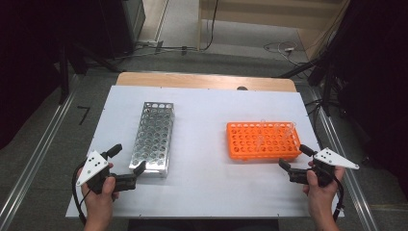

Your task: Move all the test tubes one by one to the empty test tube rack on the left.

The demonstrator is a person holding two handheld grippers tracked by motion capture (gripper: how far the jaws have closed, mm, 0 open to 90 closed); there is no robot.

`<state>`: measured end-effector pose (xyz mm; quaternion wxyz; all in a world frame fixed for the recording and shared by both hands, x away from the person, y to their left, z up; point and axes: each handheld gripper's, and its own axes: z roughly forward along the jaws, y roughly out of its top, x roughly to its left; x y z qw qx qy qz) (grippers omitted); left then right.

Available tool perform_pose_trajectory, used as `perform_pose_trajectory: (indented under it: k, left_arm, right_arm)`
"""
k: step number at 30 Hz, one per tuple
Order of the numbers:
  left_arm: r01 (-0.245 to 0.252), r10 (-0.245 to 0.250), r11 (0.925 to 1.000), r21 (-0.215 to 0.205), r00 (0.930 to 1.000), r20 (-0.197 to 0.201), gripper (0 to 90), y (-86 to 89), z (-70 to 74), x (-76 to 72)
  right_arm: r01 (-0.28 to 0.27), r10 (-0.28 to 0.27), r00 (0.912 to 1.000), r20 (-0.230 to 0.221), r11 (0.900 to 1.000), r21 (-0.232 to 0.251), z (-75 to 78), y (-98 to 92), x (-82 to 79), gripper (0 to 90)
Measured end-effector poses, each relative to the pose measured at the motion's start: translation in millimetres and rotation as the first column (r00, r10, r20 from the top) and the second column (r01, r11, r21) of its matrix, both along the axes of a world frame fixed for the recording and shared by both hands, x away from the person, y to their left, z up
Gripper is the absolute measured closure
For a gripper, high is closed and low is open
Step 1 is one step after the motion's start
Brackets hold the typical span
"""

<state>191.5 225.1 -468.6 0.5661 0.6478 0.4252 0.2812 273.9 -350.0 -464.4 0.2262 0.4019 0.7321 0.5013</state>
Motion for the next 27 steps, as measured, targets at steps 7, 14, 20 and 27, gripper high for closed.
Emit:
perform_pose_trajectory:
  k: [7,14,20,27]
  left_arm:
    - [0.009,-0.009,0.9999,0.006,0.9999,-0.006,0.0,-4.0,0.1,0.8]
    - [0.015,-0.015,0.9999,0.005,0.9999,-0.003,0.0,-6.2,1.6,0.4]
    - [0.026,-0.026,0.9995,0.016,0.9997,-0.002,0.0,-9.6,2.1,1.8]
    - [0.027,-0.027,0.9996,0.009,0.9996,-0.002,0.0,-9.4,2.9,0.8]
  right_arm:
    - [-0.020,0.020,0.9998,-0.003,1.000,-0.002,6.3,8.6,0.7,0.0]
    - [-0.078,0.078,0.9969,-0.010,0.997,0.024,10.5,23.3,3.2,5.6]
    - [-0.109,0.111,0.9930,-0.042,0.993,0.036,9.8,39.6,8.7,17.4]
    - [-0.115,0.115,0.9908,-0.071,0.993,0.004,4.7,56.2,15.9,29.7]
